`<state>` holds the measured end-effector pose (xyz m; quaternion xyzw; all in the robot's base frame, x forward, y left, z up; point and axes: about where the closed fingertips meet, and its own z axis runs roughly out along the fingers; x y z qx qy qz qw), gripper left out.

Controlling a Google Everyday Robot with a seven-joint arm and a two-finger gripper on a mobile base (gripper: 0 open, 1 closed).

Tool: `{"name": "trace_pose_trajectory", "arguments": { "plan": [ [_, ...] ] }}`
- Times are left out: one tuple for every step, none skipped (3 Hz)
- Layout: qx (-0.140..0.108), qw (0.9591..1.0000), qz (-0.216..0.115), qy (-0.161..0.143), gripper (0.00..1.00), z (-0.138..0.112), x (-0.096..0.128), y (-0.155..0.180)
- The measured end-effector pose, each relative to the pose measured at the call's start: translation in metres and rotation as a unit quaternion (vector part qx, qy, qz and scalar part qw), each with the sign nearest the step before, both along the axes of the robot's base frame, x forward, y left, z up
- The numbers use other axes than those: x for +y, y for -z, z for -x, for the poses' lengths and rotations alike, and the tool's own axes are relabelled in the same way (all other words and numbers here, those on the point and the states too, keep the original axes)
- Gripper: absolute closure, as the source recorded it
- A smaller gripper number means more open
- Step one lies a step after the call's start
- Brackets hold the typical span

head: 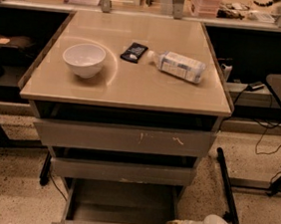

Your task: Open bottom drawer

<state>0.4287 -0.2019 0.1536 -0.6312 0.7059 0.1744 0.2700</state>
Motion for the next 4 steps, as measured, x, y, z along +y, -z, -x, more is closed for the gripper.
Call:
{"name": "trace_pose_trajectory", "arguments": {
  "plan": [
    [0.000, 1.0000, 0.000, 0.000, 0.14, 0.001, 0.003, -0.002],
    [0.000, 1.0000, 0.000, 0.000, 0.38, 0.001, 0.004, -0.002],
    [0.011, 0.9999, -0.005, 0.002, 0.63, 0.016, -0.002, 0.001],
    [0.011, 0.9999, -0.005, 0.002, 0.84, 0.019, 0.002, -0.003]
  ]
}}
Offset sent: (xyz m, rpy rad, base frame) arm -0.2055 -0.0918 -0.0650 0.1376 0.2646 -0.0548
